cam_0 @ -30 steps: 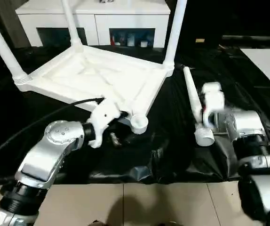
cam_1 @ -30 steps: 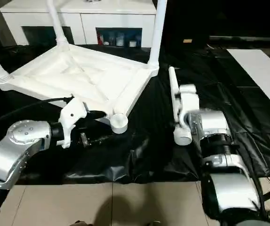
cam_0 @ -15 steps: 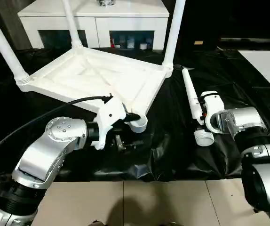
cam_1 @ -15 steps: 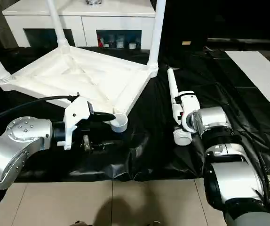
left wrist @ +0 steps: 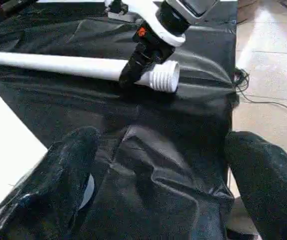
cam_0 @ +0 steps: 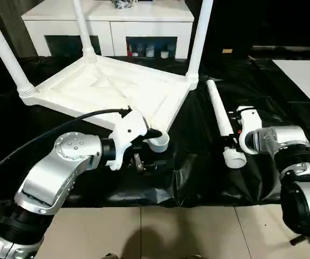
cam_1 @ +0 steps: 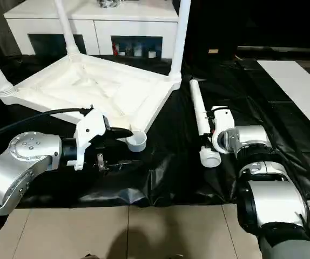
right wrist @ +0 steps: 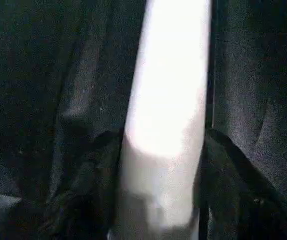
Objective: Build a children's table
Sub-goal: Pick table leg
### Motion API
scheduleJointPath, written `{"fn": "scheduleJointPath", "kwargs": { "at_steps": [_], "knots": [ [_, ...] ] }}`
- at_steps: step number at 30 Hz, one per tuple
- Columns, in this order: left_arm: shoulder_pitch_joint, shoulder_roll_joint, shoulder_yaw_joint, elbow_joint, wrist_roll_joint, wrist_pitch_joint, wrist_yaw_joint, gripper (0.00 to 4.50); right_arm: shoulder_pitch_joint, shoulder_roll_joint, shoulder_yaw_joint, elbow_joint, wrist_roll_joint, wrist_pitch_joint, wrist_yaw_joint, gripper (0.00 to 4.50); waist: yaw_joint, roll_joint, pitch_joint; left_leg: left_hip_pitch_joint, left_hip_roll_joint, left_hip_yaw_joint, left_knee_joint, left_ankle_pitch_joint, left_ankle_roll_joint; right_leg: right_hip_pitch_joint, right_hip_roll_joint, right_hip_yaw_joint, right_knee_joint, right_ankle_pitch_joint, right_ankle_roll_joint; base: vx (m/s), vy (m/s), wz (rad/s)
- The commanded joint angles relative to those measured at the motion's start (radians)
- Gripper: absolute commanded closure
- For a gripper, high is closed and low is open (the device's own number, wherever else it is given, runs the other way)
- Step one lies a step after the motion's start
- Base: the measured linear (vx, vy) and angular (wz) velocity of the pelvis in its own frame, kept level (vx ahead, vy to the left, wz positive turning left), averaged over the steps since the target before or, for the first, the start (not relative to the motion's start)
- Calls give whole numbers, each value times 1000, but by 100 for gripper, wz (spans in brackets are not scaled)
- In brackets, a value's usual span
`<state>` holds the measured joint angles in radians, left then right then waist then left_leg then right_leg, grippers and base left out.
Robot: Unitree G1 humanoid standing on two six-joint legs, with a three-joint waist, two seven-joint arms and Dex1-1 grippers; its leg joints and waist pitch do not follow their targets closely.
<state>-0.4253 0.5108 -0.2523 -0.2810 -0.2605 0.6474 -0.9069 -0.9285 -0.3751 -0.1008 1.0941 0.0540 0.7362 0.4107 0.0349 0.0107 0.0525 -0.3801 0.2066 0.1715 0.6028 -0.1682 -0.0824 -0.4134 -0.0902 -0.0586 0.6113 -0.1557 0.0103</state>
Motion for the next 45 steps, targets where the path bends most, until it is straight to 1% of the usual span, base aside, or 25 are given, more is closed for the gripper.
{"fn": "scheduleJointPath", "kwargs": {
  "at_steps": [1, 6, 9, 11, 12, 13, 14, 15, 17, 18, 19, 20, 22, 23, 25, 26, 27, 29, 31, 34, 36, 39, 42, 43, 45],
  "knots": [
    [-17, 4, 5, 8, 4, -7, 9, 0, 33, 4, -9, 55, 4, 5, -40, 241, -2, 11, -60, 24, 4, 0, -70, -417, -53, 30, -27, 20, -86, -429, -191, 0, 0, 0],
    [-46, -35, 43, 36, -7, 11, 60, 0, 56, 8, -105, 46, 66, -60, -119, 253, -5, 9, -57, 28, 2, -4, -71, -467, -59, 26, -27, 13, -94, -487, -162, 0, 0, 0],
    [-83, -84, 84, 103, 20, 0, 155, 0, 102, 26, -146, -20, 93, -126, -148, 255, -10, 6, -51, 34, -4, -6, -67, -508, -56, 21, -25, 1, -112, -579, -116, 0, 0, 0],
    [-96, -94, 90, 124, 33, -8, 182, 0, 140, 40, -163, -81, 105, -187, -160, 256, -20, 10, -50, 33, -7, -17, -69, -546, -53, 27, -29, -19, -128, -677, -57, 0, 0, 0],
    [-98, -96, 91, 126, 34, -9, 186, 0, 148, 42, -163, -94, 105, -201, -162, 256, -22, 11, -50, 36, -6, -18, -70, -555, -51, 26, -30, -23, -134, -689, -47, 0, 0, 0],
    [-100, -98, 93, 128, 34, -9, 190, 0, 155, 43, -161, -106, 103, -214, -163, 256, -29, 10, -54, 29, -6, -25, -73, -551, -48, 37, -31, -31, -134, -673, -46, 0, 0, 0],
    [-107, -109, 102, 136, 34, -12, 206, 0, 180, 53, -177, -156, 115, -284, -160, 257, -31, 24, -55, 27, -1, -31, -80, -566, -45, 44, -35, -37, -132, -636, -60, 0, 0, 0],
    [-120, -129, 119, 145, 25, -7, 228, 0, 206, 65, -200, -229, 132, -359, -160, 257, -32, 28, -54, 32, 3, -31, -83, -581, -43, 42, -35, -38, -137, -612, -68, 0, 0, 0],
    [-139, -159, 144, 157, 12, -2, 259, 0, 242, 86, -238, -345, 166, -448, -152, 257, -39, 15, -57, 29, 0, -28, -81, -558, -24, 44, -36, -41, -140, -566, -86, 0, 0, 0],
    [-149, -180, 159, 164, 4, 11, 284, 0, 258, 99, -253, -412, 189, -473, -138, 259, -40, 13, -61, 28, -1, -30, -81, -544, -18, 47, -36, -42, -136, -559, -94, 0, 0, 0],
    [-158, -199, 173, 170, -3, 22, 307, 0, 273, 116, -264, -480, 215, -496, -117, 261, -43, 15, -62, 16, -2, -30, -83, -510, -8, 57, -37, -40, -128, -534, -105, 0, 0, 0],
    [-167, -225, 187, 175, -15, 33, 332, 0, 295, 137, -270, -573, 253, -503, -81, 261, -44, 15, -60, 13, -1, -24, -84, -477, 9, 53, -37, -33, -129, -500, -116, 0, 0, 0],
    [-182, -286, 222, 178, -51, 62, 381, 0, 346, 169, -240, -742, 308, -507, 1, 262, -44, 13, -57, 7, -3, -20, -83, -449, 25, 54, -36, -32, -128, -502, -118, 0, 0, 0],
    [-188, -317, 236, 176, -75, 73, 398, 0, 377, 181, -211, -827, 342, -478, 51, 262, -44, 13, -55, 5, -3, -18, -85, -443, 31, 55, -35, -31, -132, -507, -115, 0, 0, 0],
    [-204, -374, 255, 178, -124, 91, 412, 0, 444, 189, -117, -972, 378, -450, 132, 262, -40, 17, -56, 9, 0, -16, -84, -426, 43, 51, -36, -26, -133, -498, -118, 0, 0, 0],
    [-212, -398, 264, 182, -140, 99, 419, 0, 469, 193, -85, -1021, 400, -434, 155, 262, -40, 16, -57, 6, 1, -17, -85, -417, 46, 53, -36, -24, -130, -486, -124, 0, 0, 0],
    [-212, -398, 264, 182, -140, 99, 419, 0, 469, 193, -85, -1021, 400, -434, 155, 262, -41, 16, -55, 4, -1, -15, -86, -412, 50, 53, -33, -24, -134, -487, -122, 0, 0, 0],
    [-235, -447, 288, 199, -188, 122, 429, 0, 503, 204, -26, -1089, 425, -407, 188, 263, -34, 18, -57, 14, 0, -11, -81, -400, 49, 45, -35, -21, -137, -477, -135, 0, 0, 0],
    [-268, -497, 326, 225, -235, 158, 455, 0, 528, 216, 22, -1135, 423, -379, 217, 263, -25, 16, -59, 11, 3, -11, -83, -378, 49, 47, -34, -17, -131, -443, -147, 0, 0, 0],
    [-294, -521, 354, 249, -261, 174, 475, 0, 534, 224, 43, -1149, 413, -373, 223, 263, -13, 14, -60, 10, 5, -11, -84, -346, 47, 50, -35, -13, -124, -402, -153, 0, 0, 0],
    [-309, -533, 380, 263, -285, 182, 492, 0, 534, 223, 55, -1155, 423, -362, 234, 263, -4, 18, -62, 9, 8, -11, -86, -324, 45, 53, -35, -9, -118, -367, -159, 0, 0, 0],
    [-321, -538, 404, 274, -304, 190, 513, 0, 533, 220, 70, -1165, 440, -351, 249, 263, 10, 13, -66, 13, 9, -6, -83, -282, 48, 53, -35, -3, -109, -295, -180, 0, 0, 0],
    [-335, -549, 442, 289, -322, 200, 548, 0, 535, 217, 79, -1181, 467, -332, 265, 263, 17, 10, -69, 12, 8, -1, -78, -245, 59, 54, -37, 0, -105, -281, -191, 0, 0, 0],
    [-344, -552, 465, 295, -339, 204, 557, 0, 539, 218, 74, -1194, 508, -294, 287, 263, 20, 8, -69, 10, 8, 0, -76, -219, 64, 56, -37, 2, -103, -264, -193, 0, 0, 0],
    [-348, -552, 473, 297, -348, 203, 561, 0, 541, 215, 72, -1198, 523, -278, 297, 263, 29, 8, -72, 5, 7, -1, -73, -183, 74, 60, -37, 2, -95, -233, -196, 0, 0, 0]
  ]
}}
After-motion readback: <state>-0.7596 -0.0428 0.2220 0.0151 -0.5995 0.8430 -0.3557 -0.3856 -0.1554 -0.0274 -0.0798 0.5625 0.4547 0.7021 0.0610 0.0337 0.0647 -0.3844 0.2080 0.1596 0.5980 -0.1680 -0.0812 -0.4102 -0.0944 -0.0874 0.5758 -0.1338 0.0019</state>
